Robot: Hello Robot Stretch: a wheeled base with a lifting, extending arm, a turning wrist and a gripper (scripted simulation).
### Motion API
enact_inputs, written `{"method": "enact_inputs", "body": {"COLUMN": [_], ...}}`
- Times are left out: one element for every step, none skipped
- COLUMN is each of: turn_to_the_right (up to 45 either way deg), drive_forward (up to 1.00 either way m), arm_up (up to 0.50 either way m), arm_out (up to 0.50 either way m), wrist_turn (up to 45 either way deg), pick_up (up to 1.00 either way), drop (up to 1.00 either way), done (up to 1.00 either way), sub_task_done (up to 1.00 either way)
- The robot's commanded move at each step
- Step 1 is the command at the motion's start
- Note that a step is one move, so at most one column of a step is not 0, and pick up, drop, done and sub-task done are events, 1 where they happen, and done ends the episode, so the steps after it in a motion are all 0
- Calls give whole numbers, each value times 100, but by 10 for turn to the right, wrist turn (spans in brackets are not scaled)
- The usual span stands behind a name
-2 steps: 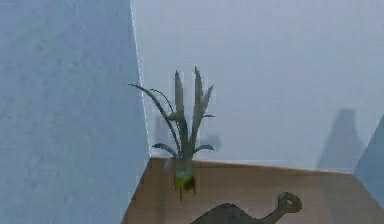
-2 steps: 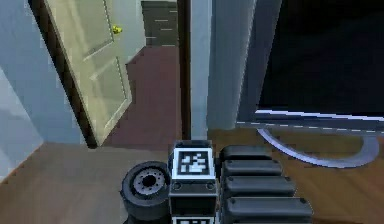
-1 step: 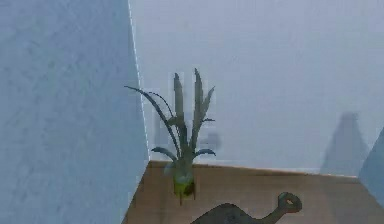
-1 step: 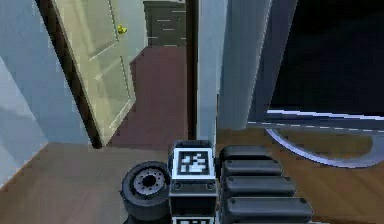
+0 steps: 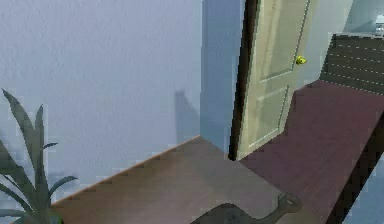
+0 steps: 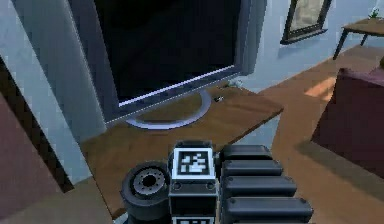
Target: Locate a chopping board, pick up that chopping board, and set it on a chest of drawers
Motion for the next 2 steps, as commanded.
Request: {"method": "enact_inputs", "body": {"turn_to_the_right": [60, 30], "drive_forward": [0, 0], "arm_up": [0, 0], "arm_out": [0, 0], "wrist_turn": [0, 0], "pick_up": [0, 0], "drop": [0, 0], "done": [0, 0], "sub_task_done": [0, 0]}}
